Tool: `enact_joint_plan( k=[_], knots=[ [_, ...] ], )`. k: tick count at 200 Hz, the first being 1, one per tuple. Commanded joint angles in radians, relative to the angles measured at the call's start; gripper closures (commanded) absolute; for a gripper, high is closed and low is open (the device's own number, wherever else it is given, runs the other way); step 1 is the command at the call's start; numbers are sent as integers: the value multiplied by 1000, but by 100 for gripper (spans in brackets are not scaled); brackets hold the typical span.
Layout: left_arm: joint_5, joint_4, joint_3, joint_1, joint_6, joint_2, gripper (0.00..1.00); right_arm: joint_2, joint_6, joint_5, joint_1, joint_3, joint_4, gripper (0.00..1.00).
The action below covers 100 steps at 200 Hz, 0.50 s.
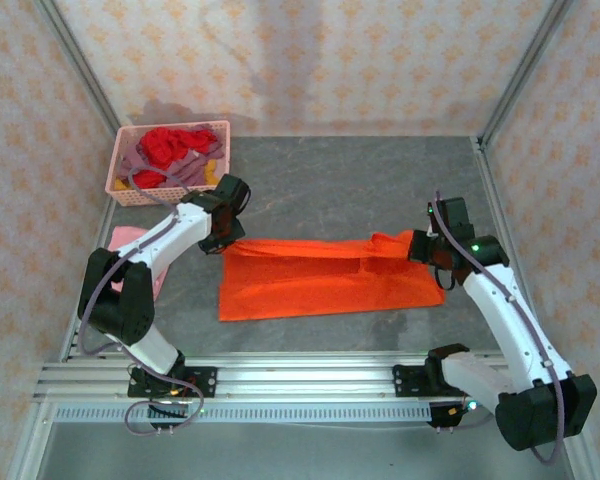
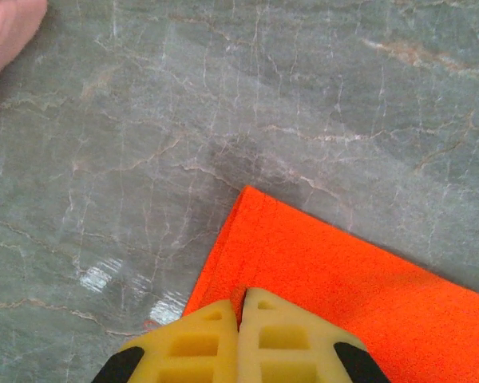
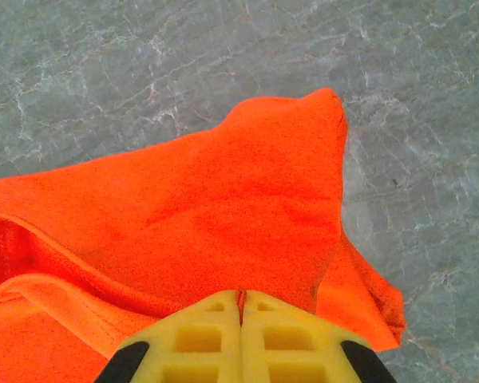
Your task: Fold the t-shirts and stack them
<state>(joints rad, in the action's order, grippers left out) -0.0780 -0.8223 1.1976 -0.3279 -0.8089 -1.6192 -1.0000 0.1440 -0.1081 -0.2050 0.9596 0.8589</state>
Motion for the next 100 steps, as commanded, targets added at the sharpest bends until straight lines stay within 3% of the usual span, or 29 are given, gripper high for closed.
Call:
enact_joint_plan(
  k=[1,100],
  knots=[
    [-12,-26,-22,-8,19,35,100,12,42,14,-5,-15,30,100],
    [1,-37,-60,-25,10,81,100,-7,171,86,-3,2,123,100]
  ],
)
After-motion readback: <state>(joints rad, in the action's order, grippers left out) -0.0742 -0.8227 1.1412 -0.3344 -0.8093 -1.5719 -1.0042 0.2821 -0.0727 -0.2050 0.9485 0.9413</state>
